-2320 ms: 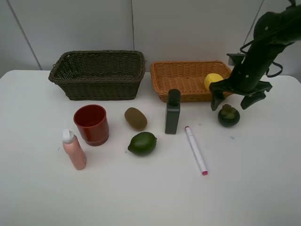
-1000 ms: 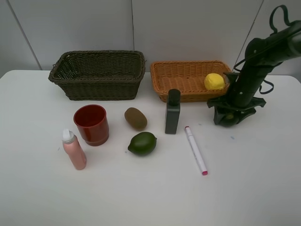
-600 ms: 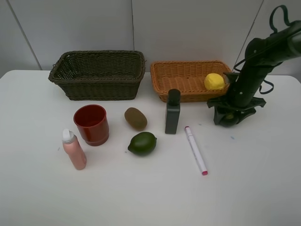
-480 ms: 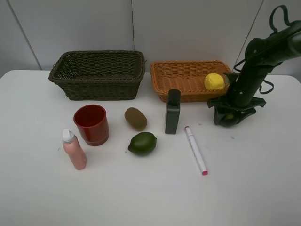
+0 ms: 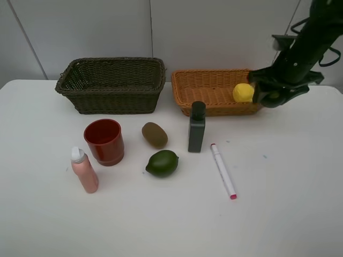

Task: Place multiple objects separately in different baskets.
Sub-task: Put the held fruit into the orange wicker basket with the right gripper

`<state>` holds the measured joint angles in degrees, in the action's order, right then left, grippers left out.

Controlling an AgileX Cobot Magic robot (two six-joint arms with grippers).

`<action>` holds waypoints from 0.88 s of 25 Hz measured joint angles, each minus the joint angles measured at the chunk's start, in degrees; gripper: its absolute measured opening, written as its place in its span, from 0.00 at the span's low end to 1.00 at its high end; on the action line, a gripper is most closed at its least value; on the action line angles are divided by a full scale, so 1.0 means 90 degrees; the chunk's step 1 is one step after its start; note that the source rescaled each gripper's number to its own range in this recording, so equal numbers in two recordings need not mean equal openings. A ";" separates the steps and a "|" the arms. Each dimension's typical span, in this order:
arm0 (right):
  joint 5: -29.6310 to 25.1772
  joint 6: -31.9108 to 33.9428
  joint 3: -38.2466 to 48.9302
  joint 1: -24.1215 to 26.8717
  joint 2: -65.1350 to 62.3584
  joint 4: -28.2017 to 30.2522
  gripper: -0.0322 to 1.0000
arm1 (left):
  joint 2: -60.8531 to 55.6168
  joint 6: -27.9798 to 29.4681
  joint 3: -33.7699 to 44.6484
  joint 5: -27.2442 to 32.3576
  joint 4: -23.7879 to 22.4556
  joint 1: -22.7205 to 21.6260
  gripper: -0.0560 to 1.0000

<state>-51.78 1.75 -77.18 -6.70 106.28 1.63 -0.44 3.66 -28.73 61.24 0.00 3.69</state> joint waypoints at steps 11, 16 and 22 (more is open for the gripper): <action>-0.0311 0.0000 -0.1671 0.0000 -0.0090 0.0008 0.63 | 0.0000 0.0000 0.0000 0.0000 0.0000 0.0000 1.00; -0.0299 -0.0268 -0.2502 -0.0090 0.0663 0.0008 0.63 | 0.0000 0.0000 0.0000 0.0000 0.0000 0.0000 1.00; -0.0665 -0.0292 -0.3561 -0.0472 0.1810 -0.0010 0.63 | 0.0000 0.0000 0.0000 0.0000 0.0000 0.0000 1.00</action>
<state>-57.76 -0.87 -109.23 -10.95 122.57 1.54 -0.44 3.66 -28.73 61.24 0.00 3.69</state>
